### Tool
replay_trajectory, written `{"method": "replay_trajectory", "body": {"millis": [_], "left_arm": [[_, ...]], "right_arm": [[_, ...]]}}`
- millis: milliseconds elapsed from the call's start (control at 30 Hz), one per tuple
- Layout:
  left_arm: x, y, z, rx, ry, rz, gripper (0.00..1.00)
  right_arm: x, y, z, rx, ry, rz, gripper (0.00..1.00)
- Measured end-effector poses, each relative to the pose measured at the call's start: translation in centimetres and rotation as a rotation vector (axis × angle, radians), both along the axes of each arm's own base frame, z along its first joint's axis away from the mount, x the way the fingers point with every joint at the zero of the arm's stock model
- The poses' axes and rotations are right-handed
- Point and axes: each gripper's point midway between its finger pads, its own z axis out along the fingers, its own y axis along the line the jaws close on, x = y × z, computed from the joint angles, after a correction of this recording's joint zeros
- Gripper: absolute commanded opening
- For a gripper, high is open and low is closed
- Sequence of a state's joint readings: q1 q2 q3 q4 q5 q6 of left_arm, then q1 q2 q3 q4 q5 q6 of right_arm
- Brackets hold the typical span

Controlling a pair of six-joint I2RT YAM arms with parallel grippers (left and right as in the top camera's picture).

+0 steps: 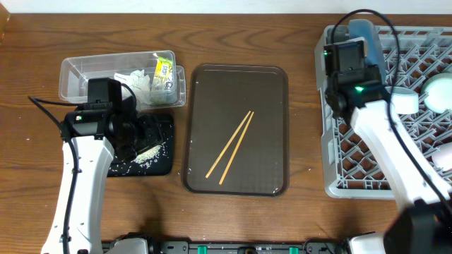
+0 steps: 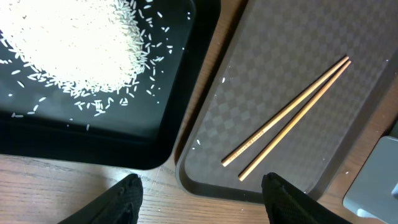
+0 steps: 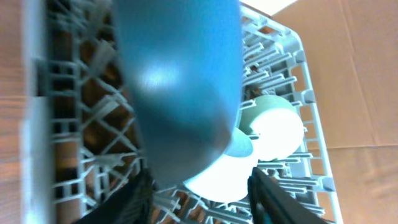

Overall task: Sort waste into correct bins and load items into the dishwasher rack
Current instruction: 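Lower the blue plate upright into the rack and open the right gripper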

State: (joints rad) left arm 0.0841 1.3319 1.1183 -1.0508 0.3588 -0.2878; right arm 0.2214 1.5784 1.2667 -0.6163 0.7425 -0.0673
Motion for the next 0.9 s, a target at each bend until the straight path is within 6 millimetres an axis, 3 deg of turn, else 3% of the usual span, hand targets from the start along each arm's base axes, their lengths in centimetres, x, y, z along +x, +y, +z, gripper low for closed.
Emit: {"method": "replay_trajectory", "body": {"millis": [100, 233, 500, 900], "left_arm": [[0.0, 0.0, 0.0, 0.000, 0.000, 0.000, 0.65], [0.0, 0.0, 0.0, 0.000, 0.000, 0.000, 0.65], [0.0, 0.0, 0.0, 0.000, 0.000, 0.000, 0.65], [0.0, 0.0, 0.0, 0.000, 0.000, 0.000, 0.65]], "right_arm": [[-1.0, 1.3, 1.8, 0.072, -0.034, 0.050, 0.51], [-2.4, 2.6, 2.8, 0.179, -0.044, 0.096, 0.50], [-3.3, 5.6, 1.6, 0.369, -0.002, 0.168, 0.49], [-3.4, 6.6, 1.3, 0.426, 0.012, 0.197, 0.49]]}}
